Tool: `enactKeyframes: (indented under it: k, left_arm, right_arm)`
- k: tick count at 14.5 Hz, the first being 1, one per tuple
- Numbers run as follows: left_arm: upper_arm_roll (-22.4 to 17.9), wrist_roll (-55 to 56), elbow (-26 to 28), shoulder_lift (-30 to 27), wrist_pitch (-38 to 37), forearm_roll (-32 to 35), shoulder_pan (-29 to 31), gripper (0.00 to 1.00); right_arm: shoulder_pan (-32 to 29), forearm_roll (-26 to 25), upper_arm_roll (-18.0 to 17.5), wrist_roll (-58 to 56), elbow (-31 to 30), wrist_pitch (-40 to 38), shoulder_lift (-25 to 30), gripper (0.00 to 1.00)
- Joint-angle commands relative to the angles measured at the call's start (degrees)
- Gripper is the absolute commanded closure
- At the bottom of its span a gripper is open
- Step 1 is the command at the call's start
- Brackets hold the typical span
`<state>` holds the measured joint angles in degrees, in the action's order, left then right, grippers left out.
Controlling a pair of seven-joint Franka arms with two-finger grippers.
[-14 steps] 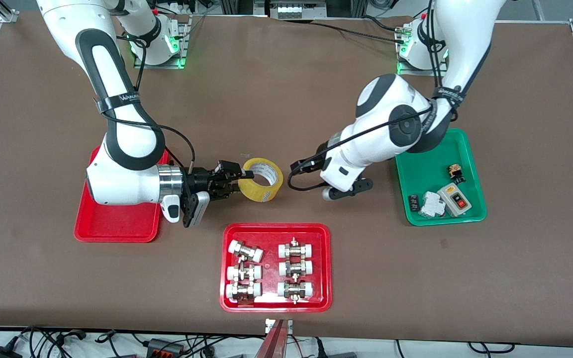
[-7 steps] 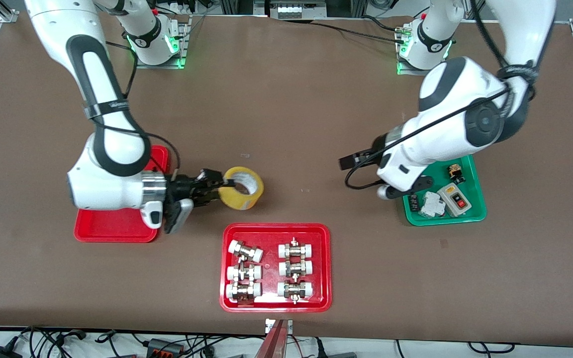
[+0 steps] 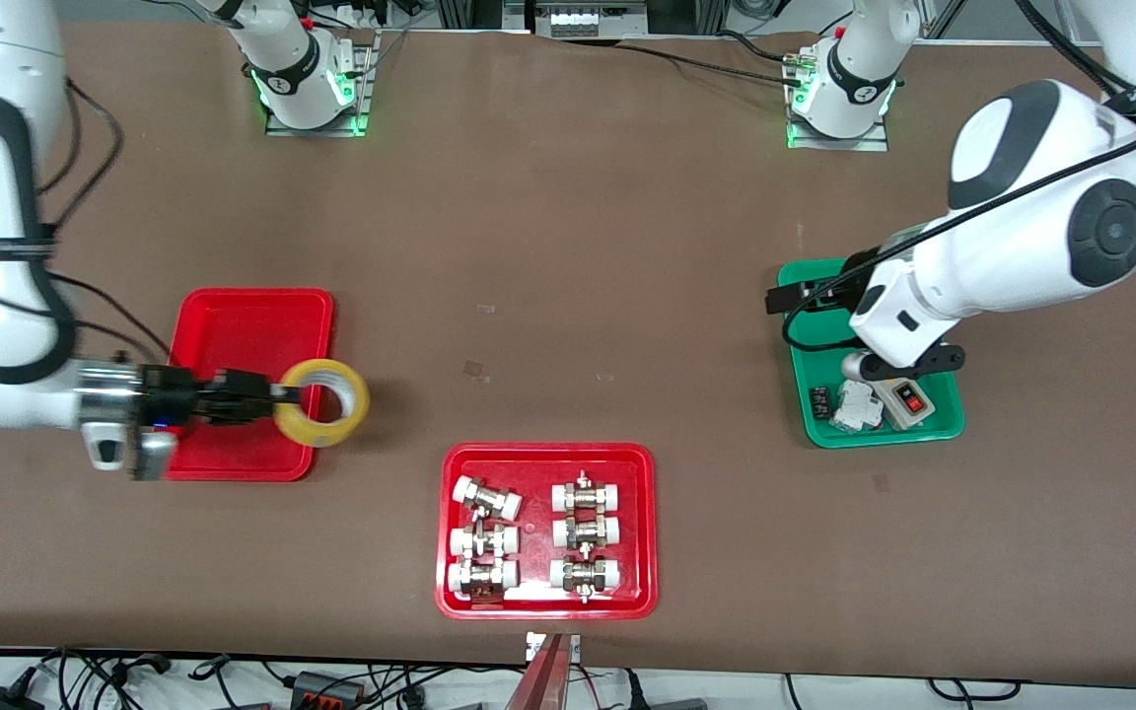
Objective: Left arm passes tape to right arm into tray
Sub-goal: 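Lower the tape into the empty red tray while the left gripper withdraws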
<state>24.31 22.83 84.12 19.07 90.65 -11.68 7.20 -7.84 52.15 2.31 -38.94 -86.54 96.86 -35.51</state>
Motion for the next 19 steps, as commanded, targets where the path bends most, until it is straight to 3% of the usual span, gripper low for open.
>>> enactKeyframes:
  k: [1, 5, 11, 14, 19]
  left_arm:
    - [0.21, -7.78, 0.60, -1.05, -4.15, 0.69, 3.43, 0.00]
    - [0.66, -8.24, -2.19, -2.02, -8.37, 6.74, 4.41, 0.00]
    - [-0.05, -10.79, -4.57, -1.67, -9.97, 7.72, 5.02, 0.00]
    - [-0.05, -10.88, -4.93, -1.50, -10.93, 7.72, 5.64, 0.00]
    - [-0.05, -10.79, -4.85, -1.58, -11.02, 7.72, 5.72, 0.00]
  right_arm:
    - [-5.60, -3.19, -1.43, 1.41, 0.05, -2.73, -1.31, 0.85]
    - [-9.30, -9.96, -1.43, -2.80, 0.49, -3.26, -6.76, 0.85]
    - [-10.71, -11.02, -1.43, -4.47, 0.31, -3.35, -8.70, 0.80]
    - [-10.36, -12.69, -1.43, -5.09, 0.67, -2.04, -9.41, 0.57]
    - [-10.53, -10.59, -2.05, -5.09, 0.67, -1.50, -11.08, 0.57]
